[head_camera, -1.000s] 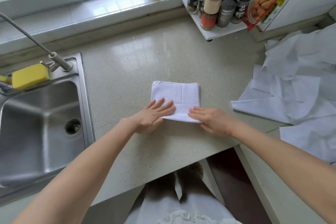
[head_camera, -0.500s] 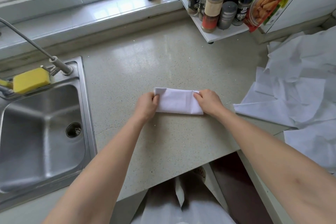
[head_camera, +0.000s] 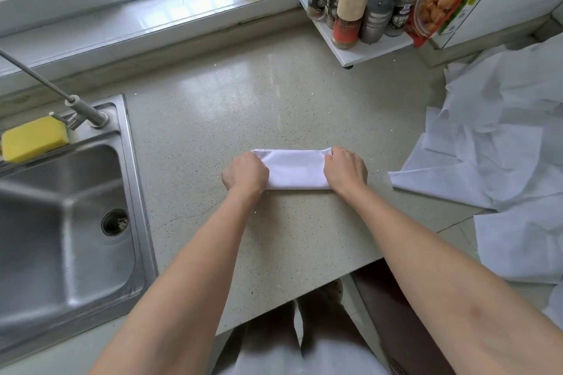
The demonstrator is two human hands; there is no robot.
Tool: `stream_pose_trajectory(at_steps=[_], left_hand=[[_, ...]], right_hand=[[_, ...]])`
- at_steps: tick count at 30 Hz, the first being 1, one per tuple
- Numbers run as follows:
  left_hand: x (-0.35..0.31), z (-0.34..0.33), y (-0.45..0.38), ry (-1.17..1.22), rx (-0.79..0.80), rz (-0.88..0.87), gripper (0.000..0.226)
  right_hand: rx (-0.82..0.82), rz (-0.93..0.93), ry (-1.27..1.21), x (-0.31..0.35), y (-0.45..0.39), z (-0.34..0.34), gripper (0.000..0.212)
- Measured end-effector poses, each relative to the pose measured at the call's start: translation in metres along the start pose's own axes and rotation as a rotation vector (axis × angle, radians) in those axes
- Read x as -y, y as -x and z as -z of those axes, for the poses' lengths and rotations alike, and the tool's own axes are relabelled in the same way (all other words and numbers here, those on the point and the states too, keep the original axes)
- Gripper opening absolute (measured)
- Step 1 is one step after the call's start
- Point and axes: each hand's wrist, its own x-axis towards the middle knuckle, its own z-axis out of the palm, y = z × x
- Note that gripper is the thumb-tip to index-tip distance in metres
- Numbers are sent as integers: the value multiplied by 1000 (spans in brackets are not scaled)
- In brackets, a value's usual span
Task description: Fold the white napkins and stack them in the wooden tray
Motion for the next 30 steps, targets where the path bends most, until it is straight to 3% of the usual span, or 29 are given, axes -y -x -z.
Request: stream_pose_trajectory(at_steps=[5,7,9,11,13,16,18,21,23,25,30], left_hand=[[-1,2,-3,-22,17,-5,30],[-1,3,-3,-29,24,-4,31],[-1,3,-4,-36,20,-4,30],[0,3,-5,-46,18,-15,30],[2,2,-6,-50,18,-45,30],[7,2,-8,-34,-27,-119,31],[14,1,-4,-3,-162,-224,30],[15,-15,7,32,-398,-578,43],[13,-29,9,-115,-289,-800,50],[15,-44,8,-199,-78,-791,56],[30,-54,0,-154,-81,-600,64]], right_hand=[[-86,14,99,4,4,-3,24],[-283,165,202,1,6,-6,25],[-369,412,256,-3,8,-15,38],[-136,581,209,-8,14,-28,49],[45,548,169,-14,19,-37,55],[22,505,241,-19,18,-45,66],[33,495,259,-18,18,-46,67],[25,477,274,-15,20,-46,67],[23,475,286,-15,20,-46,67],[39,486,303,-17,18,-45,67],[117,566,322,-27,12,-33,66]])
